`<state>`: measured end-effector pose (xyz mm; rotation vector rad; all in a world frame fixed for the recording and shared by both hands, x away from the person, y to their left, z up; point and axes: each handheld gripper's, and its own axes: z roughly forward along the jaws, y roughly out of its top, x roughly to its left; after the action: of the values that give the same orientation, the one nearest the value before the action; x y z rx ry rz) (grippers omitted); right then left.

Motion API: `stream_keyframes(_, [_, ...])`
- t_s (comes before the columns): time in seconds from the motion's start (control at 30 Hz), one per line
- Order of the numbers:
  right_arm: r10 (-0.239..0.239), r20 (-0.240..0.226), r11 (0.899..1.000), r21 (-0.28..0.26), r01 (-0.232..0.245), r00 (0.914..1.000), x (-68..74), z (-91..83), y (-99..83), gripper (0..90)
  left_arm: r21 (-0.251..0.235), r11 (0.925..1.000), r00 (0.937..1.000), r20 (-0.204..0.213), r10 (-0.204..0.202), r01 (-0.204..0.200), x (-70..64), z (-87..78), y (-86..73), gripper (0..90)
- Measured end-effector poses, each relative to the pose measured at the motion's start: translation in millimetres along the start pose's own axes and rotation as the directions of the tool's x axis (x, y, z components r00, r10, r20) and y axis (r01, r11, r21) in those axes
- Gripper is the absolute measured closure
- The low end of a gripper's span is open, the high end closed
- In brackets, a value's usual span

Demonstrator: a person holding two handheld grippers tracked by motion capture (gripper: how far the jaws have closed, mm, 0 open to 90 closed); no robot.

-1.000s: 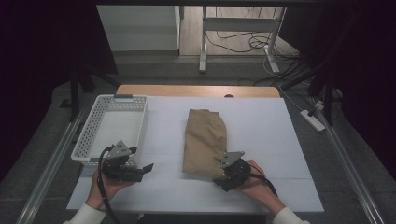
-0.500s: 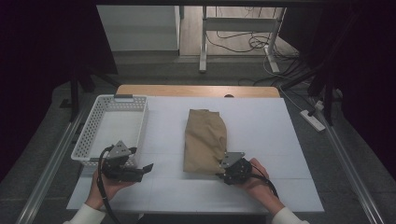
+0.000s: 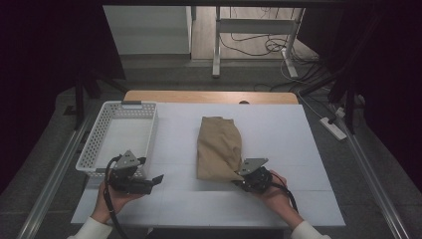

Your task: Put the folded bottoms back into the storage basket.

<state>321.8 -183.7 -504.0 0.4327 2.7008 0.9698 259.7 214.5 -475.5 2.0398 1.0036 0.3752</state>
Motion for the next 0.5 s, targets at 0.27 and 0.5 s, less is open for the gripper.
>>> stream_keyframes(0.27, [-0.006,-0.025,0.999,-0.034,0.005,0.9997,4.0,-13.8,-1.6,78.0,-0.004,1.0000,1.0000,-0.002,-0.002,0.002,0.4,-0.8,-0.6,10.6])
stream_keyframes(0.5, [-0.011,-0.063,0.999,-0.047,0.008,0.9979,12.4,-26.1,-9.2,77.9,-0.008,1.0000,1.0000,-0.003,0.000,0.000,-0.2,-0.7,0.3,10.5])
